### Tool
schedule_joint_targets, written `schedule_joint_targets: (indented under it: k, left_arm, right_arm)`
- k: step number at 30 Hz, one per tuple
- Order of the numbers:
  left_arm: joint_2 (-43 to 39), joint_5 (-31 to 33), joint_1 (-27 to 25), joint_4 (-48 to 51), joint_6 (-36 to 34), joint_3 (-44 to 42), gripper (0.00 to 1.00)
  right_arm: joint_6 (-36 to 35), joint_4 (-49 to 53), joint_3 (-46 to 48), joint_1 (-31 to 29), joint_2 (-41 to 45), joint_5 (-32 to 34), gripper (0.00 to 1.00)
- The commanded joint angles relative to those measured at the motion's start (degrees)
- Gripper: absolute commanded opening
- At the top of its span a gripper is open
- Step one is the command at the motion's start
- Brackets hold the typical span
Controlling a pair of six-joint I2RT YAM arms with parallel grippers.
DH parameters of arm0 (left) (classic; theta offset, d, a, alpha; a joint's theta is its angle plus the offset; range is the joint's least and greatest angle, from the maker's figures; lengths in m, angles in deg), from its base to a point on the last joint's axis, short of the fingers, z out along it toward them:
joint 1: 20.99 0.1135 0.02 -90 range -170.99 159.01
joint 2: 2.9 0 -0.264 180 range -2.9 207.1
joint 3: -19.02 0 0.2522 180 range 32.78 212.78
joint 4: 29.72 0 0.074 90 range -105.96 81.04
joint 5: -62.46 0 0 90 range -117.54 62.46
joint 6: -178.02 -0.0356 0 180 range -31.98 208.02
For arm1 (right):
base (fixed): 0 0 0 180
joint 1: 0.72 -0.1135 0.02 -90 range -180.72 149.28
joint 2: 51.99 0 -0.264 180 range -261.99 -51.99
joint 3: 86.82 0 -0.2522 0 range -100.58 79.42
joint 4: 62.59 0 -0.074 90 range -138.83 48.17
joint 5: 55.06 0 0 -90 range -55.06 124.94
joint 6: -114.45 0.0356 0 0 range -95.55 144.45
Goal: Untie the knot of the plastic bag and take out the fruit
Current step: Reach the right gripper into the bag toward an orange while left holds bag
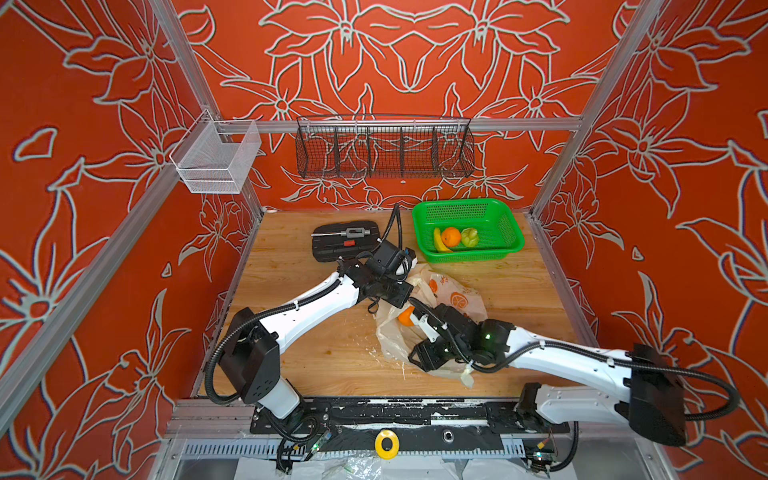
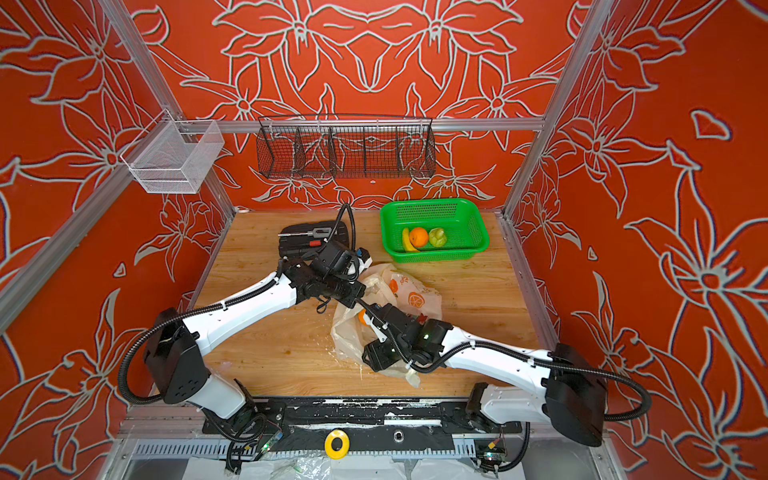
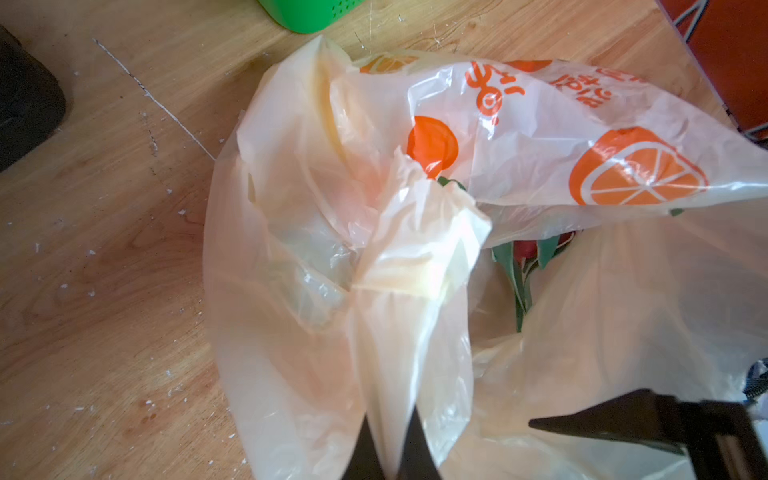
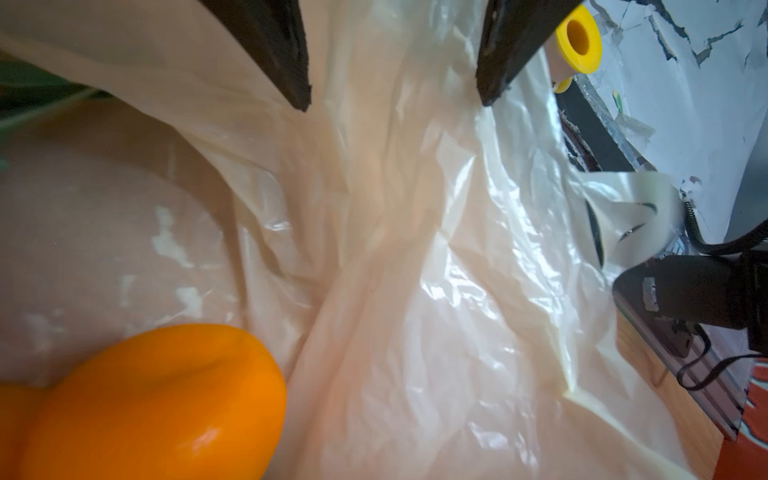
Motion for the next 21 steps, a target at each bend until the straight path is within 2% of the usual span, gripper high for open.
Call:
schedule_joint_targets:
  k: [1,5,9,15,18,21]
  left_arm:
    - [-2.89,0.07,0.92,-0.99,1.43,-0.73,0.00]
    - [-4.62,0.28,1.82,-2.21,2.51,-1.96,0.00]
    - [-5.60,-0.43,2.80,-3.05,3.34,-2.65,0.00]
    - [-4.72,-3.05,3.27,-2.61,3.59,-1.91,0.00]
    - [-4.59,-3.37,3.27,-2.62,3.61,-1.90,0.00]
    - [-4.77,-3.63,3.27,-2.62,3.33,-1.99,0.00]
  right_arm:
    - [2.42,-6.21,1.04,-1.86,-2.78,-2.16,0.64]
    - [3.94,-9.53,0.66,-3.87,-7.68,-3.82,0.64]
    - [4.42,-9.96,-0.60,-4.59,-8.34,-4.06,0.66]
    - [6.16,-5.28,-3.55,-4.33,-3.27,5.07,0.79]
    - [7.22,-5.03,-4.68,-4.14,-0.58,7.40,0.85]
    - [9.68,-5.39,-4.29,-3.84,2.75,12.62,0.92]
